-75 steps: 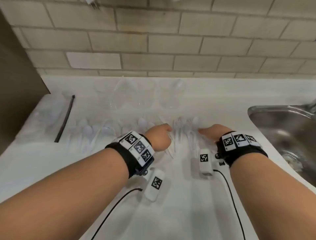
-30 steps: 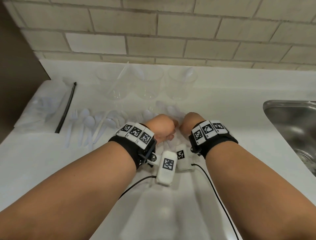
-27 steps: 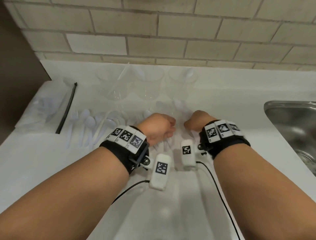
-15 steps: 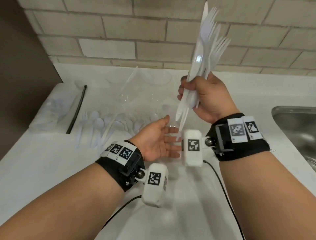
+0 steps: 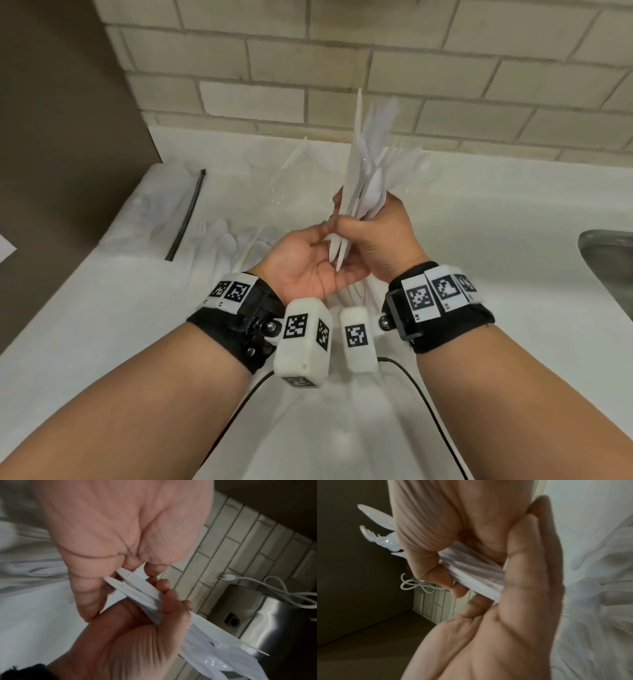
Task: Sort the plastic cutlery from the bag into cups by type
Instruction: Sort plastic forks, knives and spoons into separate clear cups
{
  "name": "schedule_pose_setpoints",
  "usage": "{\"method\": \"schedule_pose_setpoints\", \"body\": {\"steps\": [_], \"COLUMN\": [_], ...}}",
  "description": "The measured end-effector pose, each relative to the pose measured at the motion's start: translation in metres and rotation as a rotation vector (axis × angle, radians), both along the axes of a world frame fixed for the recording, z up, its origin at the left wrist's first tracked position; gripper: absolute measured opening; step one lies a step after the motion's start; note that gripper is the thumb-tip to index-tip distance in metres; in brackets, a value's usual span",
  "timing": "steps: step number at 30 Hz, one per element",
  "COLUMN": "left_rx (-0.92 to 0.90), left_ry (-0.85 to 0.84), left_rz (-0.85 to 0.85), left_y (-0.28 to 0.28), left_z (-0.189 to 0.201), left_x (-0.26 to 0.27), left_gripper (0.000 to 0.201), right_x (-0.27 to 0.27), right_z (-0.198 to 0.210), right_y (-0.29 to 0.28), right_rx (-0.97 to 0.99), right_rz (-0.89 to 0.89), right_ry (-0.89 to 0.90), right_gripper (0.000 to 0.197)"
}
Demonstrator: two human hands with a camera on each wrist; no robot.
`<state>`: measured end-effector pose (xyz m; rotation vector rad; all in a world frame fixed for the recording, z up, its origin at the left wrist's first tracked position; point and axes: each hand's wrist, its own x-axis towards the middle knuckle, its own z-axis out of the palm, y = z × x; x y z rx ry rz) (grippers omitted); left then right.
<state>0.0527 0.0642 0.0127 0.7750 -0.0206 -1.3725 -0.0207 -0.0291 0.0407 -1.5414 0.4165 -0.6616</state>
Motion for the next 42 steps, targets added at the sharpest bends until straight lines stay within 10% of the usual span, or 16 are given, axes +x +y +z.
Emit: {"method": "schedule_pose_setpoints", "body": {"steps": [17, 25, 32, 42], "left_rx": [0.076, 0.188, 0.033, 0.02], "left_ry": [-0.046, -0.058, 0.121, -0.868], "left_rz": [0.097, -0.087, 0.178, -0.065], "left_y": [0.014, 0.017, 0.003, 0.006], "left_z": [0.009, -0.002, 0.009, 0.038], "left_x": [0.02, 0.04, 0.058, 0.073], "left_gripper": [0.048, 0.084, 0.076, 0.076], "right_x": [0.03, 0.048, 0.057, 0.066], "right_z": [-0.014, -0.004, -0.017, -0.023], "right_y": [0.022, 0.013, 0.012, 0.005], "right_rx": [0.138, 0.153, 0.179, 0.25], "right_rz": [0.025, -0.101, -0.056, 0.317], "right_ry": [0.02, -0.028, 0.052, 0.184], "right_gripper": [0.015, 0.013, 0.011, 0.022]}}
